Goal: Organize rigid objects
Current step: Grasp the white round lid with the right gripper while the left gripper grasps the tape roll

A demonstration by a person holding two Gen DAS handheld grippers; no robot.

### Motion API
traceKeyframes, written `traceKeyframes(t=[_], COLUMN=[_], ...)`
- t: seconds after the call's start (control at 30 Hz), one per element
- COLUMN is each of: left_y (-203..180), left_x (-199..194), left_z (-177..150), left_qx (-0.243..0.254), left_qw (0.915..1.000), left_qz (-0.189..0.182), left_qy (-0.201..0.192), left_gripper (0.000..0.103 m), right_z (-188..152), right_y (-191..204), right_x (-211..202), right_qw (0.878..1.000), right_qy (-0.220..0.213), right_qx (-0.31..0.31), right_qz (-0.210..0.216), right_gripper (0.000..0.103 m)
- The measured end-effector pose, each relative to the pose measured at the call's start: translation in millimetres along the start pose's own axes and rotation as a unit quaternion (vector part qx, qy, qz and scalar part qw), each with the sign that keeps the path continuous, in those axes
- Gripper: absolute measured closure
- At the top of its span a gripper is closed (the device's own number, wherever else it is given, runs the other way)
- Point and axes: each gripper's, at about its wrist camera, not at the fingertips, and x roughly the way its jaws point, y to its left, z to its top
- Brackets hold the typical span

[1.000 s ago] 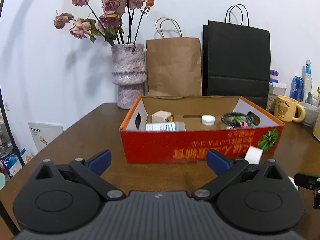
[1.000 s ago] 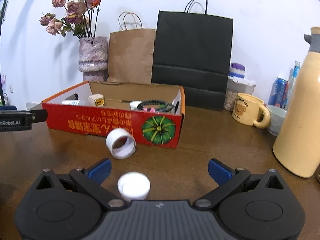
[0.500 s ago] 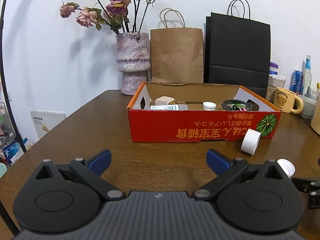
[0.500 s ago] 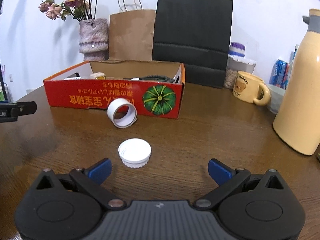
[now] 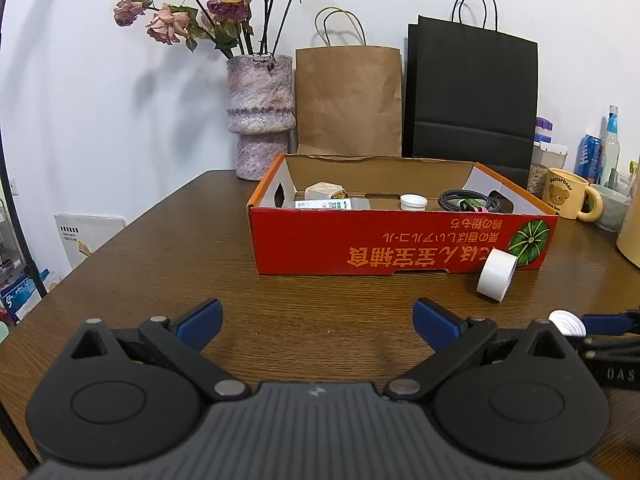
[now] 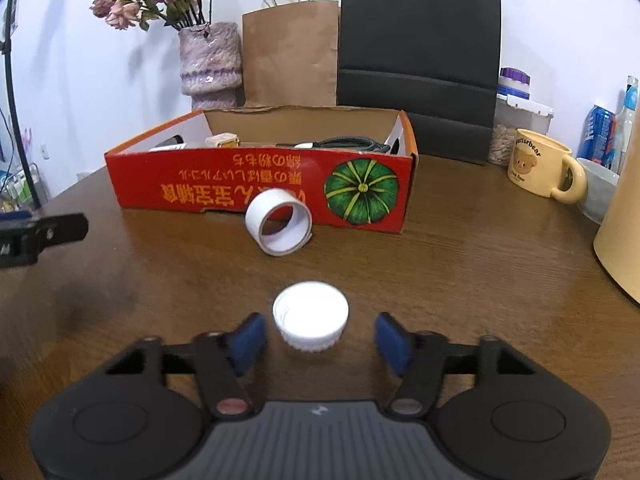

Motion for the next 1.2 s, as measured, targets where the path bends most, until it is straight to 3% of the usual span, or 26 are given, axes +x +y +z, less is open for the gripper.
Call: traceKeyframes(t=[0.03,0.53,0.9,1.2], left_y=[0,-8,-83,-135], left_x=[0,6,38,82], left_z=[0,6,19,26], left_qx=[0.000,-0.001,0.038,0.072], left_qw=[1.0000,0.9999,0.9981,0.9951], left_qz=[-0.001,-0.007,-0.048,-0.066], left_qy=[0.000,0.008,0.006,0.011], left_gripper=[0.000,0.000,0.000,0.001], right_z=[1,5,16,19], right_y=[0,-6,-48,-88], right_x=[1,-11,-17,-14], right_qw=[1.000,0.999,0.995,0.993], right_qy=[-0.002,-0.045,-0.087,-0.094], right_qx=[0.001,-0.001,0.030,0.056], right_qz=[0.002,-0.012,-0.032,-0.055], right_gripper=[0.063,0.064,0.064,0.064])
